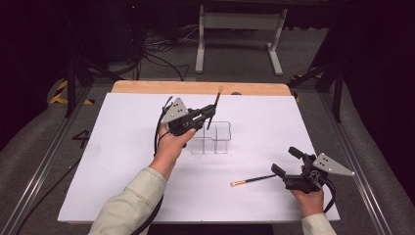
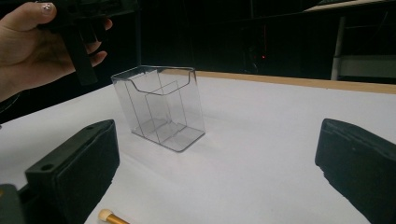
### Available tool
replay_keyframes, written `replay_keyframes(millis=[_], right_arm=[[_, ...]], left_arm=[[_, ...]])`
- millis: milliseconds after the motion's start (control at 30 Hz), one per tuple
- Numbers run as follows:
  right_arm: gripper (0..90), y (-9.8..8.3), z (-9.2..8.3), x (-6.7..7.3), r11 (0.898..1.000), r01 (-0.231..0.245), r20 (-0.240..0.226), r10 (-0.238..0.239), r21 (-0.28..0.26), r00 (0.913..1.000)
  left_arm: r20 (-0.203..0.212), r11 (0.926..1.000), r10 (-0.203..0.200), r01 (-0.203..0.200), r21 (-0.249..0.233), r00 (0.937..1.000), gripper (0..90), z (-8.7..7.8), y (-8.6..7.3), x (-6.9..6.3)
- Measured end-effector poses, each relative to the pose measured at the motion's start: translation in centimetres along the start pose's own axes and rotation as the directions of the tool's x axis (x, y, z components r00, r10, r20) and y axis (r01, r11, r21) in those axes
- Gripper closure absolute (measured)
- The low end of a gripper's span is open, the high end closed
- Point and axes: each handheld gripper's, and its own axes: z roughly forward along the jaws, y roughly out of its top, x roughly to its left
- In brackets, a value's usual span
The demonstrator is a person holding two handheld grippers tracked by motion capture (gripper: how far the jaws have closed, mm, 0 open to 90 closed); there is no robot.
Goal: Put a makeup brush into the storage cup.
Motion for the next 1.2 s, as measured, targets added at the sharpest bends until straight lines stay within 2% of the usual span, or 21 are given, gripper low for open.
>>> replay_keyframes(millis=[133, 533, 1200], right_arm=[[0.6, 0.0, 0.0, 0.0, 1.0, -0.005, -0.002, 0.005, -0.002, 1.0], [0.6, 0.0, 0.0, 0.0, 1.0, 0.0, -0.004, 0.0, 0.001, 1.0], [0.6, -0.1, 0.0, 0.0, 1.0, -0.004, -0.007, 0.004, 0.002, 1.0]], left_arm=[[0.01, 0.9999, -0.009, 0.009, -0.013, 0.9999, 82.4, 0.2, -0.7, 0.2], [0.006, 0.9999, -0.011, 0.011, 0.009, 0.9999, 82.4, 0.5, -2.1, 0.0], [0.023, 0.9973, -0.019, 0.018, 0.071, 0.9996, 82.4, 0.2, -3.7, 0.1]])
